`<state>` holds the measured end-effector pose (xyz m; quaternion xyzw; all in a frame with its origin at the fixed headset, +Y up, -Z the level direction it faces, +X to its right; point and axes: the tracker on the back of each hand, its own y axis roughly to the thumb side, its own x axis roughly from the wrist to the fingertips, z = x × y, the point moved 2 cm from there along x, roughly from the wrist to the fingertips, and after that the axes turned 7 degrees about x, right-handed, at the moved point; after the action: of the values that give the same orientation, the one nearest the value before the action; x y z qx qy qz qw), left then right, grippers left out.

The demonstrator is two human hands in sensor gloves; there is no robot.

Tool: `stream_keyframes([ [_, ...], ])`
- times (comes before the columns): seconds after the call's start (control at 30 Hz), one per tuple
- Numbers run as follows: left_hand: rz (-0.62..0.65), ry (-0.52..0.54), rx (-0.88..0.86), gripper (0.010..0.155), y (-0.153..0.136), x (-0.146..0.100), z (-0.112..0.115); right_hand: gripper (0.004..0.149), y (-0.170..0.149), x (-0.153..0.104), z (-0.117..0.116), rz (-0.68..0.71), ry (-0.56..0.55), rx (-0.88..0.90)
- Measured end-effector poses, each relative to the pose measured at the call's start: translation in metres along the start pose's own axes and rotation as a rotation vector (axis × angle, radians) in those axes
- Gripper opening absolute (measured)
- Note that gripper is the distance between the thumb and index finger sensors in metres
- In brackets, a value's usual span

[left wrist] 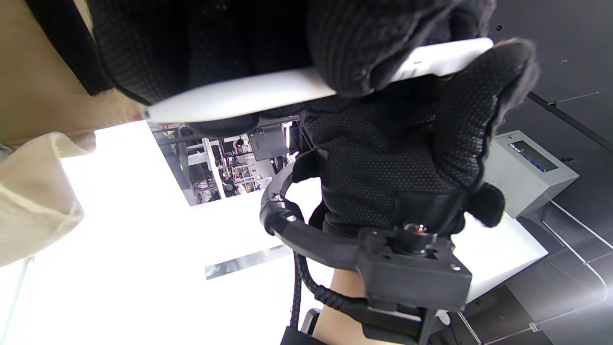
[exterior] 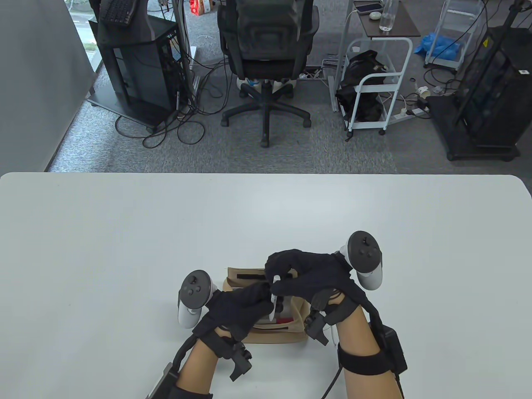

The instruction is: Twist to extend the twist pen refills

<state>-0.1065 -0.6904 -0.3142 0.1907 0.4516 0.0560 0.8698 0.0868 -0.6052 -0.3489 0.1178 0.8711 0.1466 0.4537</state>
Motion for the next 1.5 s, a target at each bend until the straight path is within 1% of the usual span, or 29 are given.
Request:
stream_keyframes([
  [0.17,-0.006,0.009,-0.003,0.049,-0.001,-0.001,-0.001,0.052,0.001,0.000,-0.001,0.011,-0.032,-0.032],
  [0.3,-0.011,0.063,0.026,0.049,0.004,-0.003,-0.006,0.052,0.008,-0.003,0.004,0.031,-0.086,-0.070],
  [0.4,-0.017,0.126,0.156,0.055,0.013,-0.006,-0.014,0.052,0.020,-0.010,0.017,0.045,-0.207,-0.155],
  [0.43,-0.026,0.165,0.228,0.055,0.018,-0.007,-0.019,0.052,0.025,-0.015,0.023,0.032,-0.269,-0.213],
  [0.5,-0.033,0.193,0.328,0.056,0.023,-0.009,-0.026,0.053,0.030,-0.023,0.036,-0.008,-0.373,-0.356],
  [0.53,-0.035,0.202,0.358,0.056,0.025,-0.011,-0.028,0.053,0.030,-0.025,0.040,-0.031,-0.408,-0.412],
  [0.63,-0.056,0.262,0.475,0.057,0.031,-0.025,-0.044,0.053,0.027,-0.035,0.059,-0.156,-0.568,-0.664],
  [0.73,-0.095,0.307,0.560,0.058,0.031,-0.042,-0.057,0.053,0.012,-0.040,0.072,-0.314,-0.629,-0.853],
  [0.87,-0.138,0.344,0.631,0.059,0.021,-0.061,-0.067,0.051,-0.021,-0.043,0.085,-0.514,-0.629,-0.951],
  [0.93,-0.153,0.363,0.637,0.060,0.012,-0.068,-0.070,0.051,-0.039,-0.044,0.090,-0.608,-0.620,-0.995],
  [1.0,-0.168,0.375,0.620,0.060,0.004,-0.072,-0.073,0.051,-0.062,-0.047,0.093,-0.725,-0.589,-1.037],
  [1.07,-0.178,0.362,0.639,0.060,0.001,-0.074,-0.075,0.051,-0.081,-0.048,0.094,-0.793,-0.573,-1.072],
  [1.17,-0.191,0.371,0.666,0.060,-0.002,-0.078,-0.076,0.051,-0.106,-0.051,0.093,-0.885,-0.549,-1.128],
  [1.27,-0.195,0.374,0.666,0.060,-0.003,-0.079,-0.076,0.051,-0.123,-0.056,0.093,-0.952,-0.526,-1.168],
  [1.5,-0.207,0.354,0.704,0.060,-0.004,-0.080,-0.075,0.052,-0.144,-0.061,0.094,-1.013,-0.509,-1.185],
])
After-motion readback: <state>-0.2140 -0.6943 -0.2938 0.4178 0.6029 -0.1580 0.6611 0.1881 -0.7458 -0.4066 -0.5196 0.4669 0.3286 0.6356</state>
